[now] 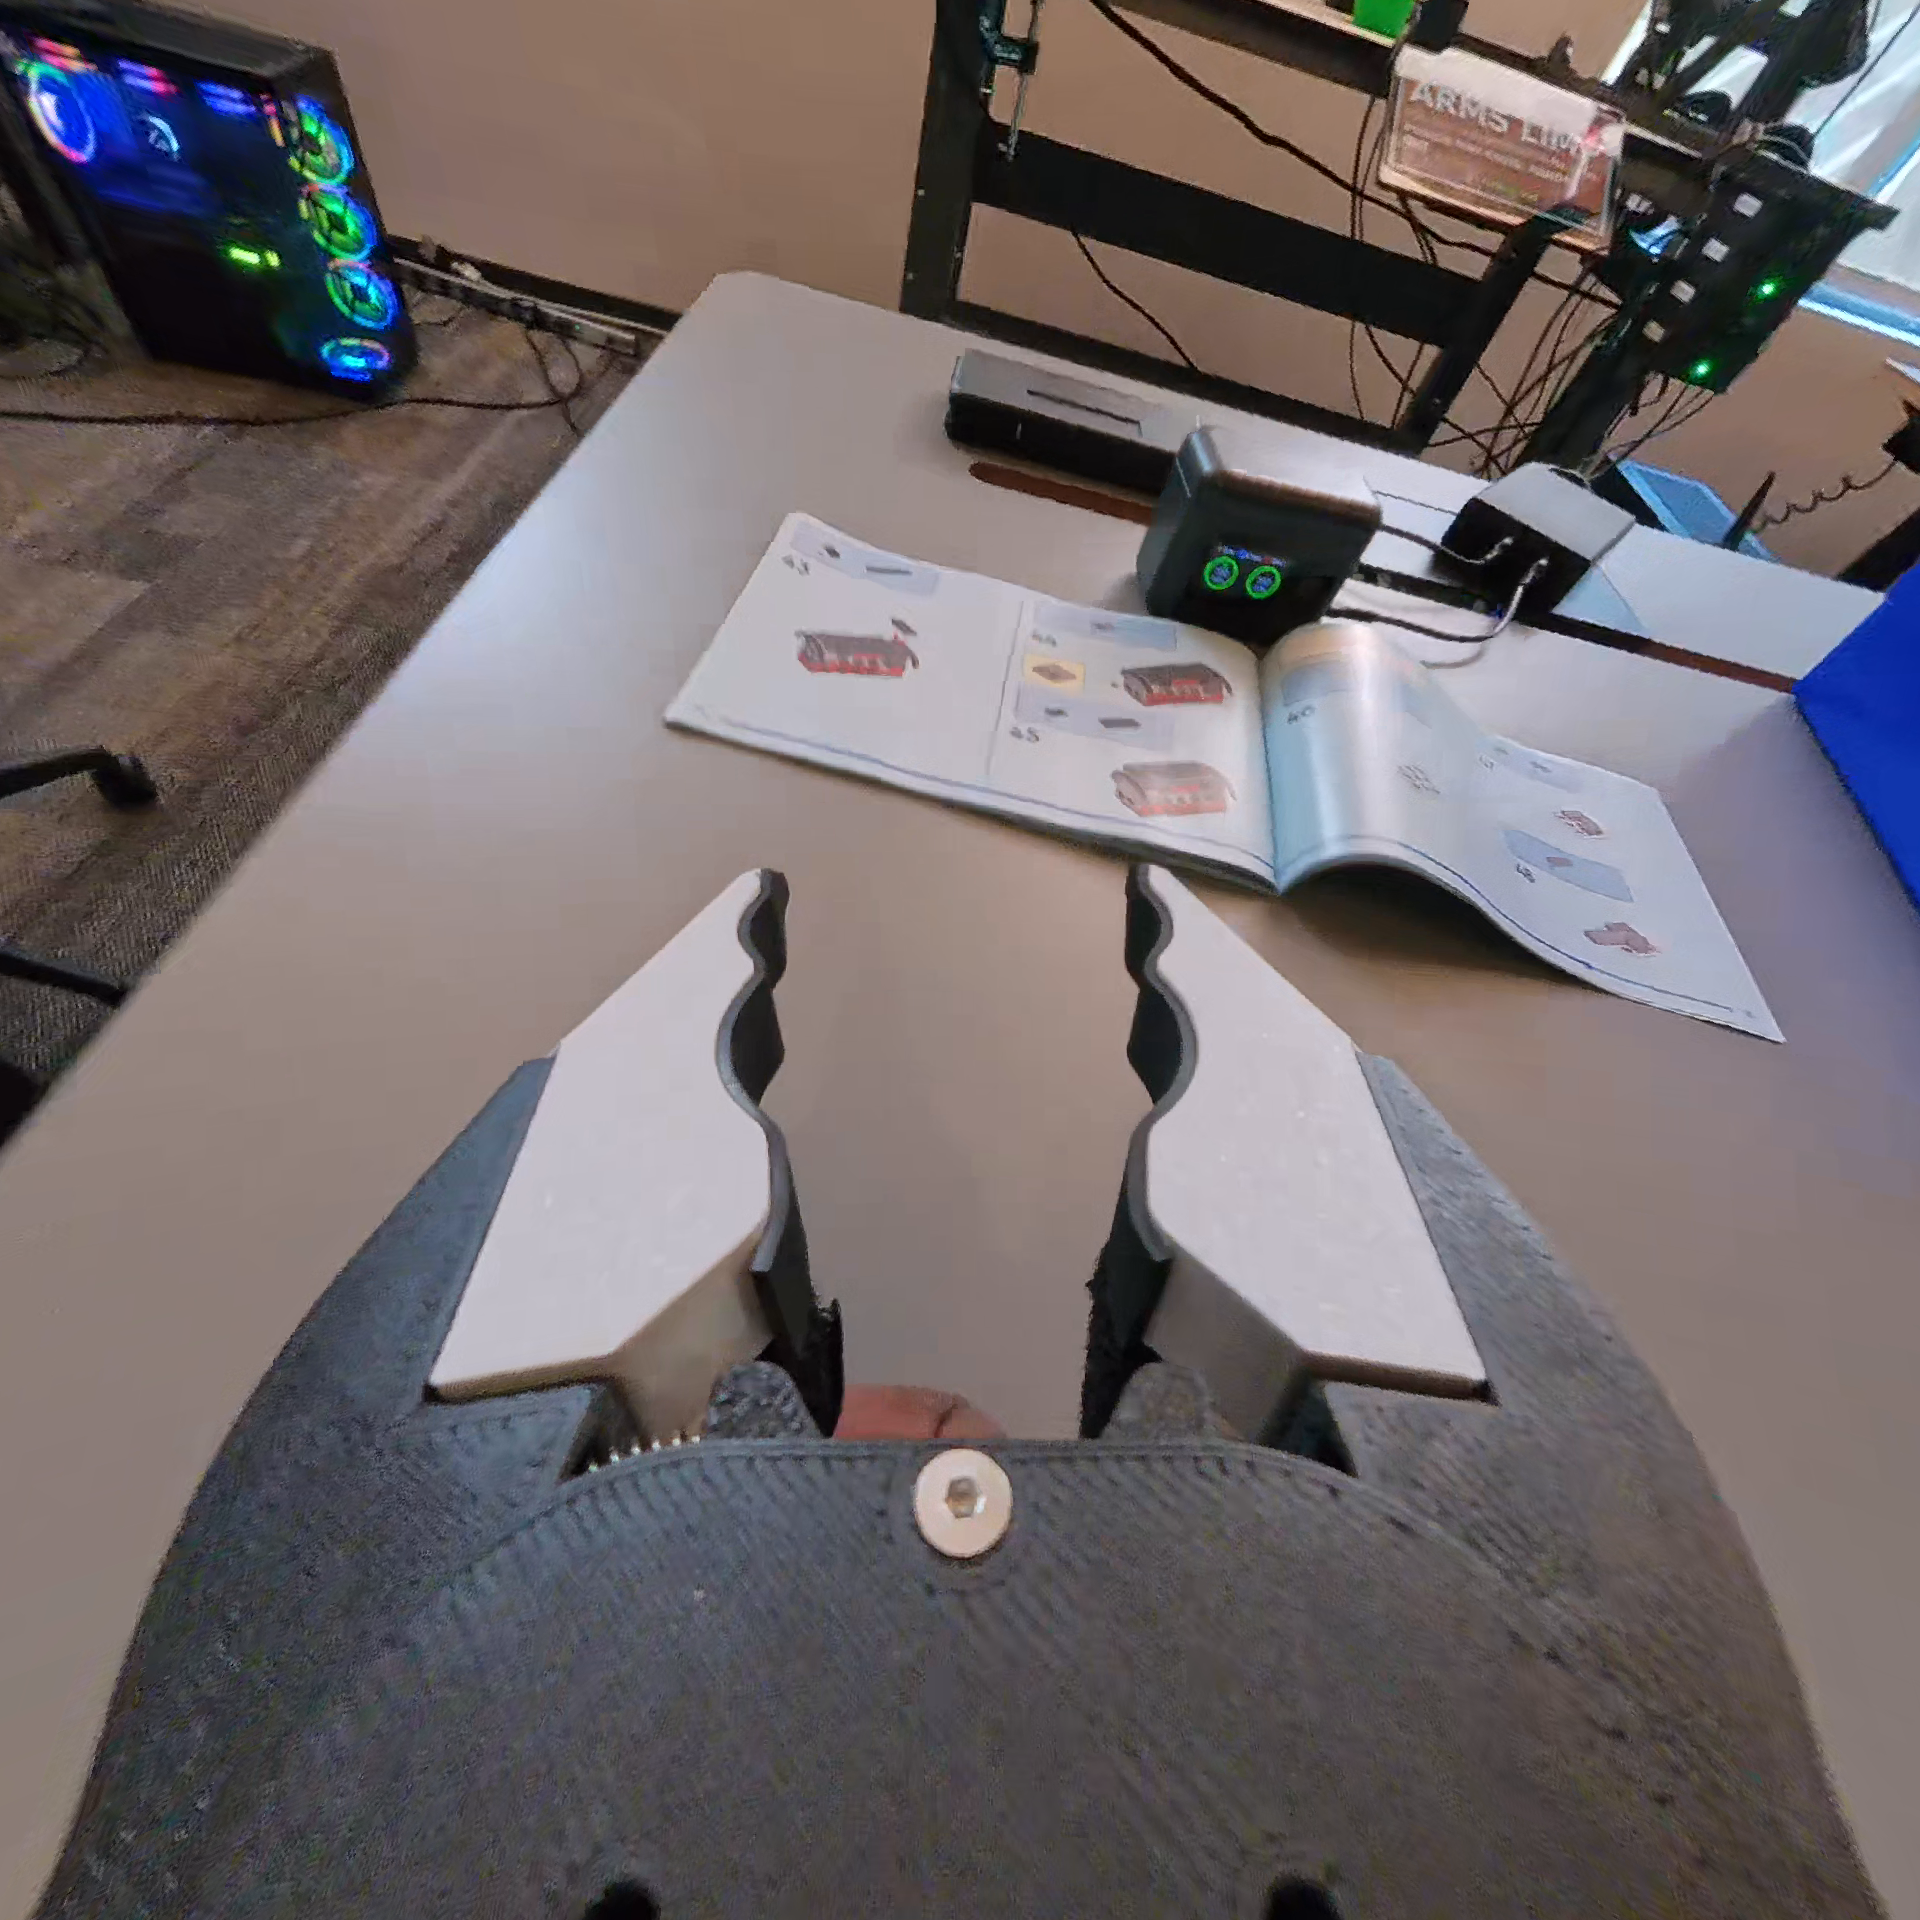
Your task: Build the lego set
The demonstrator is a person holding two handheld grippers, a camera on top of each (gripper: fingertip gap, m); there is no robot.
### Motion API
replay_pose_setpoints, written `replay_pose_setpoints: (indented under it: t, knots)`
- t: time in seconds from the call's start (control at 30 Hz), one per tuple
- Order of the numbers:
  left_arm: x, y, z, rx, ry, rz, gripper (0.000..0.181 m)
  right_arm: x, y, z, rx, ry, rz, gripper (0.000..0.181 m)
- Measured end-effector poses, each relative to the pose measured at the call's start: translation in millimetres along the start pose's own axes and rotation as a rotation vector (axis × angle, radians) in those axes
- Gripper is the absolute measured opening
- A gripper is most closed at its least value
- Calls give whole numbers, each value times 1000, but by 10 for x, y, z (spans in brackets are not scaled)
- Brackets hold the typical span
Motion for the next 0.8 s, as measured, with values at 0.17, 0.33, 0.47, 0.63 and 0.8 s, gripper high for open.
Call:
replay_pose_setpoints:
  t: [0.17,0.33,0.47,0.63,0.8]
  knots:
    - [184,325,-352,-36,32,-31,74,-35,60,31,42,-13,-69,43]
    - [316,642,-659,-40,-4,-53,80,-163,110,199,46,-2,-153,43]
    - [471,892,-801,-31,0,-51,82,-149,34,296,57,-26,-163,44]
    - [641,1081,-970,-41,-17,-14,88,-107,-78,505,74,-60,-155,49]
    - [666,1089,-1125,-30,-89,-17,90,-7,-81,586,135,-66,-143,54]
Point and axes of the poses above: each gripper's, where its closed fingertips meet, y back along the fingers, x out of its underside, z = x × y across the jaws, the point moved 8 cm from there along y, back along the fingers, and after that the axes turned 6 degrees about -x, right-handed, at the moved point
